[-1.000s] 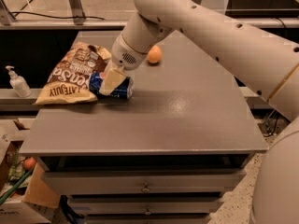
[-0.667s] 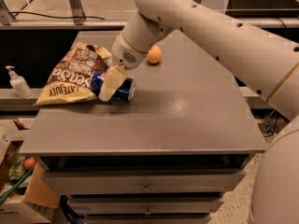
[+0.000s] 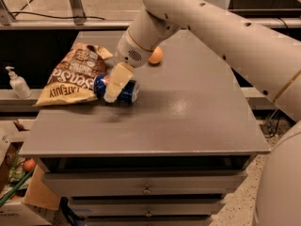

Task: Move pepsi can near brown chip bag

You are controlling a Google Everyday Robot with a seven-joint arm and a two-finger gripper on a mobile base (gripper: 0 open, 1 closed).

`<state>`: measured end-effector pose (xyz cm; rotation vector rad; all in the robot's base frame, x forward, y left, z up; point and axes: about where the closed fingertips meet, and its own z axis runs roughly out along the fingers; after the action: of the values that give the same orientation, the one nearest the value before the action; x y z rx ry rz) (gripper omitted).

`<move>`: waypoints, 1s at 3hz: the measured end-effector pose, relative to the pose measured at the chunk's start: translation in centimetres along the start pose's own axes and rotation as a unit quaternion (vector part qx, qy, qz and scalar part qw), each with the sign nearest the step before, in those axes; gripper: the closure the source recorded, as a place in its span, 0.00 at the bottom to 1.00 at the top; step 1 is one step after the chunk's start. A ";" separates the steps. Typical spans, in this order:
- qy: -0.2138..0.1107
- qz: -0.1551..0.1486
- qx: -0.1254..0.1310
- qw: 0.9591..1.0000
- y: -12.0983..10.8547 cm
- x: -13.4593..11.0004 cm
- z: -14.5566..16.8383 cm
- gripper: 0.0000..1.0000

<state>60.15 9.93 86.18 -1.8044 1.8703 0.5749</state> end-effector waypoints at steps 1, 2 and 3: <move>-0.005 0.020 0.011 1.000 -1.2 1.5 -1.4 0.00; -0.024 0.052 0.027 0.998 -3.1 4.5 -3.8 0.00; -0.050 0.078 0.044 0.995 -4.6 7.9 -6.8 0.00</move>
Offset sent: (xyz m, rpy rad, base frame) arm 0.0518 -0.1201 0.0095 0.1082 0.0277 -0.2180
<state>64.26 -0.65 87.05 -1.5552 1.9467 0.6160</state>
